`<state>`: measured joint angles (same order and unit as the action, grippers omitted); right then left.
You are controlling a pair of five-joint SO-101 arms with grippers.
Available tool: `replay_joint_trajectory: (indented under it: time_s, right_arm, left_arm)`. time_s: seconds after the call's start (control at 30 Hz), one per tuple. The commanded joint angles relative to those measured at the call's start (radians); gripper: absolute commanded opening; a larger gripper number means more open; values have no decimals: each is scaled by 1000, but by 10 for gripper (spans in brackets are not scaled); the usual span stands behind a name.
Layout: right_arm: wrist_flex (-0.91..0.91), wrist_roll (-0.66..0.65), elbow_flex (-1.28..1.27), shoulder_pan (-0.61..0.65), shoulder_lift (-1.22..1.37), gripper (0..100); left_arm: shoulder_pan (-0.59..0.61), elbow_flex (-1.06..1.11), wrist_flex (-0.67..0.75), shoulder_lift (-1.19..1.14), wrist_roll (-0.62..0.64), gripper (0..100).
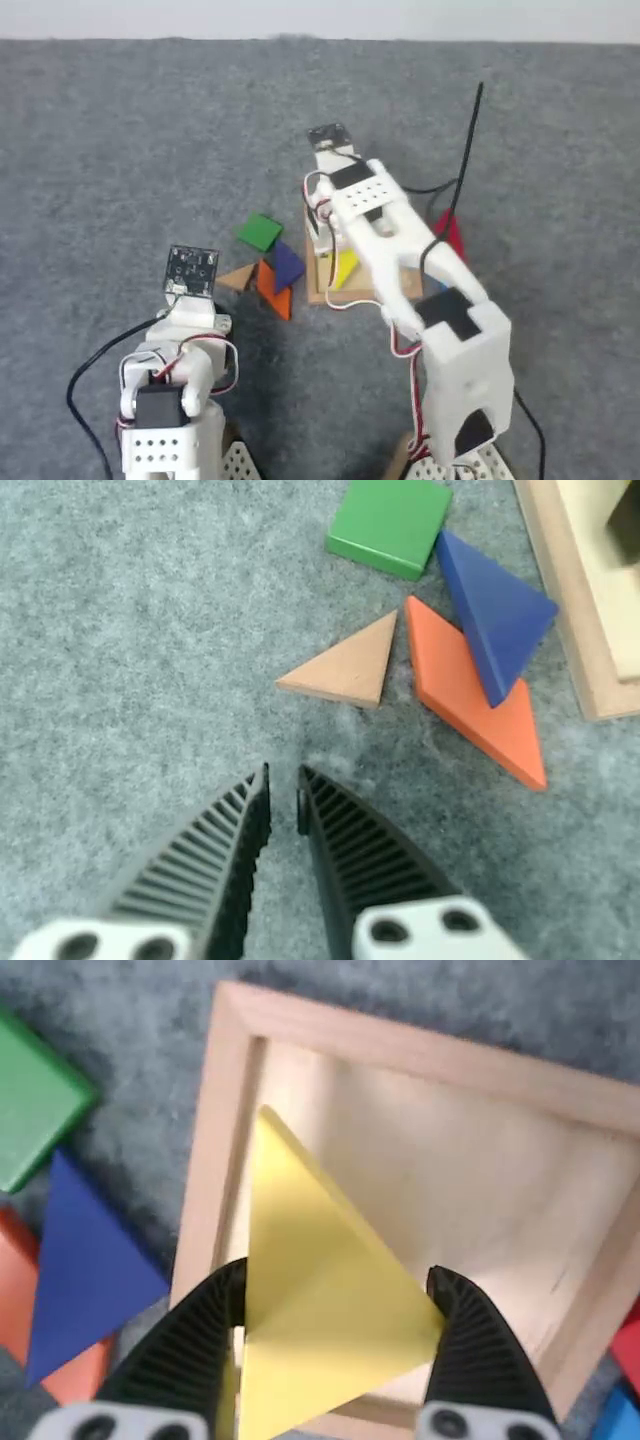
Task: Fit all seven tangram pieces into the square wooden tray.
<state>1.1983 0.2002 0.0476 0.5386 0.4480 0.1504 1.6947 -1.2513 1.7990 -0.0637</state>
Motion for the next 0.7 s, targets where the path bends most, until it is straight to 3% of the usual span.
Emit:
replay_joint_trajectory:
  time_s: [0.0,0.17,0.37,0.67]
  right_arm:
    - [-27,18,68,39,-4,129]
    - [-61,-11,64,91,4,142]
    - [-73,-38,64,105,4,251]
    - [-119,-68,64,102,-8,258]
  left_arm:
    - [8,-12,-5,9,-6,47]
    - [8,-12,-5,9,-6,47]
    - [8,-12,-5,9,-6,47]
    - [8,-12,-5,9,-6,47]
